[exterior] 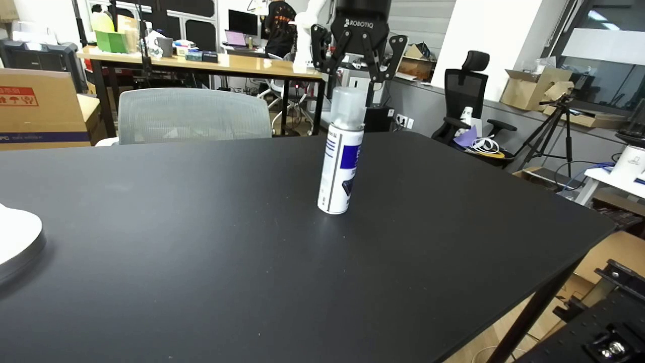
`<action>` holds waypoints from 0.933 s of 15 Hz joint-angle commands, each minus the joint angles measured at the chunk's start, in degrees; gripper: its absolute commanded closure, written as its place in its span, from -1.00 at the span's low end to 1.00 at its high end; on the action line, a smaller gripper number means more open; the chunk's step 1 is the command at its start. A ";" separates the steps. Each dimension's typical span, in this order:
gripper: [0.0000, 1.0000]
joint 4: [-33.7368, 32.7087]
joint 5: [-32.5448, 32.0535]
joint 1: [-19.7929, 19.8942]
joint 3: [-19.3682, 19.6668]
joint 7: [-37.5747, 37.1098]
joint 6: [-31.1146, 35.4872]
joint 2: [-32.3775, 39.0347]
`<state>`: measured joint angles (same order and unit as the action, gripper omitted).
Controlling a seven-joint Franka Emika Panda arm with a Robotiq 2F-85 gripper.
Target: Put the lid on the spray bottle
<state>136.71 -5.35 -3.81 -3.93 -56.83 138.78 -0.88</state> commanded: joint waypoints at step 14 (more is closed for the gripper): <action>-1.00 0.81 -0.10 0.26 0.45 -0.21 0.49 -0.71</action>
<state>136.78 -5.32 -3.69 -3.42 -56.83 139.07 -0.35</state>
